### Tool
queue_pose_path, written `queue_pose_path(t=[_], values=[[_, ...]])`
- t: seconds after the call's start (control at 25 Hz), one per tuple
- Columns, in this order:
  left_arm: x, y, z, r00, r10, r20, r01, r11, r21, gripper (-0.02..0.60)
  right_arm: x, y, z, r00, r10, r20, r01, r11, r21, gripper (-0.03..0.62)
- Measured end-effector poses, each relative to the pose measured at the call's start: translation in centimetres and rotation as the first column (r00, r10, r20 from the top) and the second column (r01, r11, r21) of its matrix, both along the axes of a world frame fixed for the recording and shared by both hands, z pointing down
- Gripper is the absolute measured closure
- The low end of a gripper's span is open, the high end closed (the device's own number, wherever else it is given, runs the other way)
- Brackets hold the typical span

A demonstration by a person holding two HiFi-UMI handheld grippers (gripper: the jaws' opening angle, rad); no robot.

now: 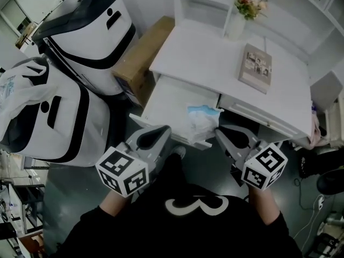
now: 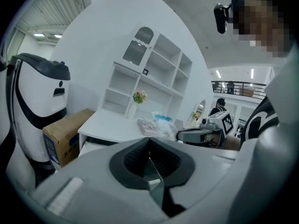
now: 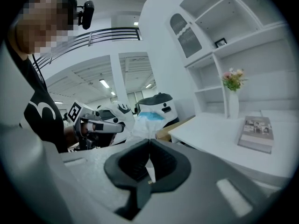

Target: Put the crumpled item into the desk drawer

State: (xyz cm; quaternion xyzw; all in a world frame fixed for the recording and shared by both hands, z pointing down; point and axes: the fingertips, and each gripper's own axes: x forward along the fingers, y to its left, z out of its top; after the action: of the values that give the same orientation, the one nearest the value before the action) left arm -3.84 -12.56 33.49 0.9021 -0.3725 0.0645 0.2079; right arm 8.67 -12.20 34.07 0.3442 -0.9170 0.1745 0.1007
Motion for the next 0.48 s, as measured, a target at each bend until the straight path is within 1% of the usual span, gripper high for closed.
queue_pose_path(t=[0.28, 0.48], values=[[0.5, -6.5, 2.0, 0.999, 0.043, 0.015, -0.042, 0.998, -0.054, 0.572, 0.1, -6.0, 2.2, 0.999, 0.031, 0.004, -0.031, 0.998, -0.060, 0.586], [0.0, -10.6, 3.7, 0.998, 0.060, 0.030, -0.058, 0.994, -0.090, 0.572, -0.4, -9.7, 4.5, 0.999, 0.049, -0.006, -0.049, 0.993, -0.111, 0.586]])
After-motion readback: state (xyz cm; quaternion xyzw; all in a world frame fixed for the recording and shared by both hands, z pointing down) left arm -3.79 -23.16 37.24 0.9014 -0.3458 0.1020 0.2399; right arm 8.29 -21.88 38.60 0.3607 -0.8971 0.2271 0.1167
